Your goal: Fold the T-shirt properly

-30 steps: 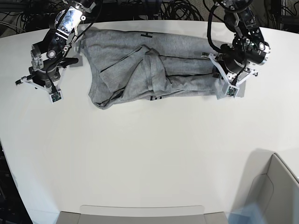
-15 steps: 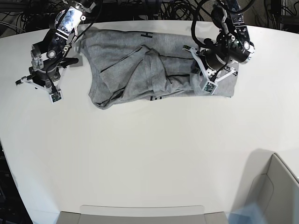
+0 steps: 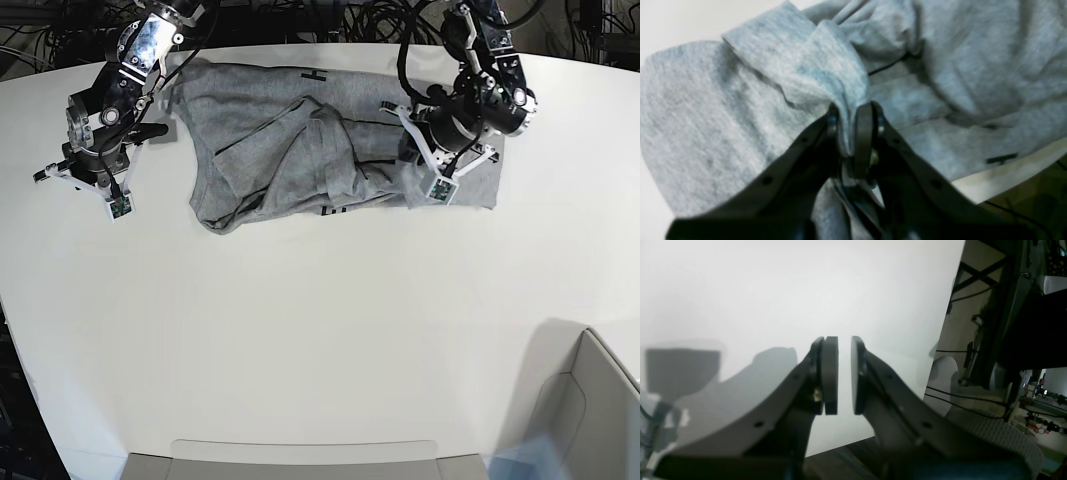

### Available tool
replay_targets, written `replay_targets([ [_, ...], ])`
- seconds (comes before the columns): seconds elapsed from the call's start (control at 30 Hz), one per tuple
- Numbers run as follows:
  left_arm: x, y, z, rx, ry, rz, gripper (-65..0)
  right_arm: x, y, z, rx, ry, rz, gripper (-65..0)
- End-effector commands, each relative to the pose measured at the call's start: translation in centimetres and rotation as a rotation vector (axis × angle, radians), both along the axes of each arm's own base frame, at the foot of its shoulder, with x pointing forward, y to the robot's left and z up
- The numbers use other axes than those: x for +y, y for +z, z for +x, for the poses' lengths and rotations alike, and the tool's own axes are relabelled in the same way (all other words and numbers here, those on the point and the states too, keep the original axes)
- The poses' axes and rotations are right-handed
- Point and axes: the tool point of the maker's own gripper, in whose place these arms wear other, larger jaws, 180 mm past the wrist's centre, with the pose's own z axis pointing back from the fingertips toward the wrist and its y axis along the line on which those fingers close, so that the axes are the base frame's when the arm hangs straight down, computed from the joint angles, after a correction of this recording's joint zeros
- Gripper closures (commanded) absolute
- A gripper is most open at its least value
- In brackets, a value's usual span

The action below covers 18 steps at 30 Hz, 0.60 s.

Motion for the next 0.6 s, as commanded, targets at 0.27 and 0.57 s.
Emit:
replay_targets([
  [0.27,0.0,0.6,0.4,-0.026,0.0,-0.009,-27.0,0.2,-0.8,0.5,0.022,0.022,0.01,-7.7],
  [0.57,0.0,0.8,0.6,-0.034,0.001,-0.01,-19.9,0.3,-0.8,0.5,0.022,0.022,0.013,-7.7],
])
